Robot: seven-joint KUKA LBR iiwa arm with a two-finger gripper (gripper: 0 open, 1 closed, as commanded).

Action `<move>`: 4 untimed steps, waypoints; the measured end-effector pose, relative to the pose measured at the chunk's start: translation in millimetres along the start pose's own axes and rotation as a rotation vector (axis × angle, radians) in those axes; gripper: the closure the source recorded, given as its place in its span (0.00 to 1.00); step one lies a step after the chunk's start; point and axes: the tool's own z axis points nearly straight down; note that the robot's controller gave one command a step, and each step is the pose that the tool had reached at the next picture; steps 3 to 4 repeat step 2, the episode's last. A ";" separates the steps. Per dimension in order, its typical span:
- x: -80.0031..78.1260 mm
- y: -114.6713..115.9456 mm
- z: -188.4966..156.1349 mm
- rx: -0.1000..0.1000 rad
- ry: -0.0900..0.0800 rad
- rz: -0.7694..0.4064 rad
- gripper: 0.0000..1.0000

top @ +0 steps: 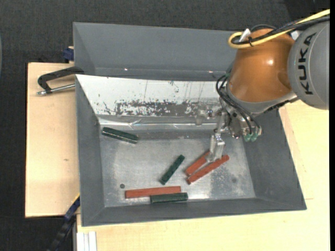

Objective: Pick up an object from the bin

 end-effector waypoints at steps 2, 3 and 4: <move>22.7 56.5 123.0 -0.002 0.009 -0.216 1.00; 22.7 56.5 123.0 -0.002 0.009 -0.216 1.00; 22.7 56.5 123.0 -0.002 0.009 -0.216 1.00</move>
Offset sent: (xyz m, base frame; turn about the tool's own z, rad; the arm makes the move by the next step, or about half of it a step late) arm -0.0284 0.0524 -0.1238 -0.2161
